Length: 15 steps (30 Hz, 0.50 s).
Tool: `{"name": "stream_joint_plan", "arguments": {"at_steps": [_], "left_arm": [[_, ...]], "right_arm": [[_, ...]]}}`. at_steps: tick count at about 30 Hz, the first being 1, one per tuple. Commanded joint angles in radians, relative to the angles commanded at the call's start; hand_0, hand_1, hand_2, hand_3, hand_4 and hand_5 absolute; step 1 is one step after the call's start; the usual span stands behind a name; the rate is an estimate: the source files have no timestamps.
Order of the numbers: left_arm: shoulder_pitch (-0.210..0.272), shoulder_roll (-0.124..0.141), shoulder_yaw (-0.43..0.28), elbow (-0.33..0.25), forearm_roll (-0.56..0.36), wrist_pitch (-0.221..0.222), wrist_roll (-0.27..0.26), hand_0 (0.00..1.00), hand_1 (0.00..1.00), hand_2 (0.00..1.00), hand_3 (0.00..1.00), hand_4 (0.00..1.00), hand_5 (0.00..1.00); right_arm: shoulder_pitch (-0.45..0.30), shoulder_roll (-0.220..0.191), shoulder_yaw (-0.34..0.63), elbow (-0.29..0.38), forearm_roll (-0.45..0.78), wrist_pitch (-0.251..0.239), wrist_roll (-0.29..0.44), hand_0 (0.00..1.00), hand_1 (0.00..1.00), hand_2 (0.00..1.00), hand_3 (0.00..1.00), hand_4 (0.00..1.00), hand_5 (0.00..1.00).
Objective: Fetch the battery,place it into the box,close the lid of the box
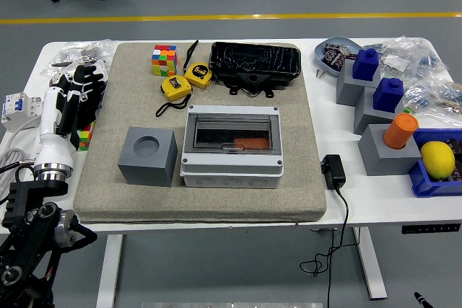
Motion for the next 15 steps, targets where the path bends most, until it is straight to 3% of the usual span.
{"name": "stream_joint_plan", "arguments": {"at_steps": [5,9,11,12,15], "left_arm": [[0.002,-0.002,0.002,0.0,0.0,0.0,0.0,0.584,0.617,0.606,0.628,0.918,0.843],[0.001,-0.001,0.005,-0.001,0.0,-0.001,0.001,0.584,0.617,0.606,0.627,0.917,0.842],[0.001,0.0,0.005,-0.001,0.0,-0.001,0.001,0.584,0.617,0.606,0.627,0.917,0.842],[0.0,-0.001,0.005,-0.001,0.0,0.0,0.0,0.584,0.616,0.606,0.628,0.915,0.841],[0.0,-0.001,0.004,-0.001,0.0,0.0,0.0,0.584,0.616,0.606,0.628,0.915,0.841]], "right_arm": [[0.003,-0.003,-0.043,0.0,0.08,0.023,-0.003,0.998,0.998,0.998,0.998,0.998,0.983],[0.003,-0.002,-0.088,0.0,0.19,-0.012,0.007,0.976,0.973,0.981,0.998,0.998,0.998],[0.002,-0.001,-0.098,0.0,0.197,-0.022,0.009,0.976,0.973,0.981,0.998,0.998,0.998],[0.002,-0.002,-0.101,0.0,0.181,-0.029,0.016,0.916,0.898,0.903,0.957,0.998,0.998],[0.0,-0.003,-0.128,0.0,0.174,-0.039,0.02,0.916,0.898,0.903,0.957,0.998,0.998]]}}
